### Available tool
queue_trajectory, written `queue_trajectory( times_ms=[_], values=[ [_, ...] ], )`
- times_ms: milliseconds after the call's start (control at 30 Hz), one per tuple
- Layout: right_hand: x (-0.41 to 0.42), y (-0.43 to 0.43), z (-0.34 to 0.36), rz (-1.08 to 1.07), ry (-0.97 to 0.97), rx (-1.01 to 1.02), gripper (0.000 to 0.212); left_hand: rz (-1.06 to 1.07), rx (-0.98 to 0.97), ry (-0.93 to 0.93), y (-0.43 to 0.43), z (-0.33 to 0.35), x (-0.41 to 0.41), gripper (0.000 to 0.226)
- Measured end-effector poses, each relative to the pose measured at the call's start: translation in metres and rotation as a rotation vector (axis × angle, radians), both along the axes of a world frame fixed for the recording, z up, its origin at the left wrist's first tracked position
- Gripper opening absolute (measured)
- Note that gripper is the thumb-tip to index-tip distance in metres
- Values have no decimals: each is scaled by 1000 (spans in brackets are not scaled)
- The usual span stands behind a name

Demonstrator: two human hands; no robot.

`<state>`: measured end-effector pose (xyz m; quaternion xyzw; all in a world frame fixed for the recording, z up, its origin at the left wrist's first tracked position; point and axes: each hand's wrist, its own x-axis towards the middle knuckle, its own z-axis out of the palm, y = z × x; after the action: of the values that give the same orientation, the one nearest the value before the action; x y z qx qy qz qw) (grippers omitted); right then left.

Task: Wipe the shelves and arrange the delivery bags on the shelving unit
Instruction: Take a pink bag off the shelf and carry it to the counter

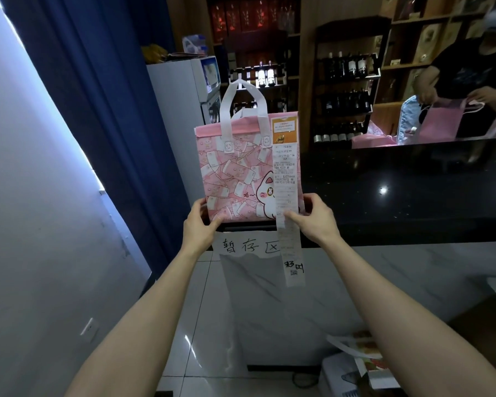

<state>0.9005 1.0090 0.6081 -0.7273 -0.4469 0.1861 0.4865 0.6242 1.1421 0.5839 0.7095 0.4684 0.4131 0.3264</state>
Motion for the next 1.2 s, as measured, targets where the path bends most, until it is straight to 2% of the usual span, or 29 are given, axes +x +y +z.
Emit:
queue_trajectory(
  times_ms=[167,300,433,500,600,733,900,1033,1100,1200],
  values=[
    [-1,-18,26,-198,-141,183,70,3,54,21,-3,10,-18,54],
    [-40,-23,52,-82,-301,344,47,28,51,156,-14,12,-44,51],
    [-98,-9,48,24,-437,377,37,84,27,358,-30,-1,-99,50],
    [-114,0,39,18,-430,316,40,89,-37,365,-38,-9,-121,61],
    [-115,11,32,-14,-448,274,40,3,-128,251,-41,-1,-111,82],
    [-98,9,26,-104,-480,280,46,-74,-50,278,-35,15,-59,84],
    [-75,0,18,-52,-517,285,41,30,-80,158,-23,18,-37,95],
    [-70,-12,8,-80,-428,345,38,58,-111,143,-16,9,-34,96],
    [-67,-14,-1,-102,-338,317,53,51,-97,122,-16,6,-31,90],
    [-56,-9,-14,-55,-252,131,75,45,-79,122,-19,1,-26,83]
  ],
)
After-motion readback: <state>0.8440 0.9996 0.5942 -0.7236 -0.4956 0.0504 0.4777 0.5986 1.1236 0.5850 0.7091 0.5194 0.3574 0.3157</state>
